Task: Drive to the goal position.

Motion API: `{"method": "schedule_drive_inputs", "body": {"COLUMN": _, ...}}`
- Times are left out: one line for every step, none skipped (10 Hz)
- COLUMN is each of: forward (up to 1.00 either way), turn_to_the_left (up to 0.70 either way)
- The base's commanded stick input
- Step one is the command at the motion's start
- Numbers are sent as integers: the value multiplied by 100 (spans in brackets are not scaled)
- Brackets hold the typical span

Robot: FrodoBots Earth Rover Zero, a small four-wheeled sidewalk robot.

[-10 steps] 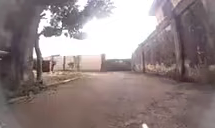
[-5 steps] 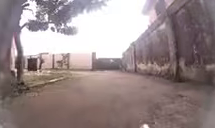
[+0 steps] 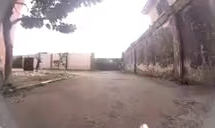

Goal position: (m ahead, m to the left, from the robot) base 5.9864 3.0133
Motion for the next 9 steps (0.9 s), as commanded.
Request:
{"method": "schedule_drive_inputs", "body": {"forward": 70, "turn_to_the_left": 0}}
{"method": "schedule_drive_inputs", "body": {"forward": 70, "turn_to_the_left": 0}}
{"method": "schedule_drive_inputs", "body": {"forward": 70, "turn_to_the_left": 0}}
{"method": "schedule_drive_inputs", "body": {"forward": 70, "turn_to_the_left": 0}}
{"method": "schedule_drive_inputs", "body": {"forward": 70, "turn_to_the_left": 0}}
{"method": "schedule_drive_inputs", "body": {"forward": 70, "turn_to_the_left": 0}}
{"method": "schedule_drive_inputs", "body": {"forward": 70, "turn_to_the_left": 0}}
{"method": "schedule_drive_inputs", "body": {"forward": 70, "turn_to_the_left": 0}}
{"method": "schedule_drive_inputs", "body": {"forward": 70, "turn_to_the_left": 0}}
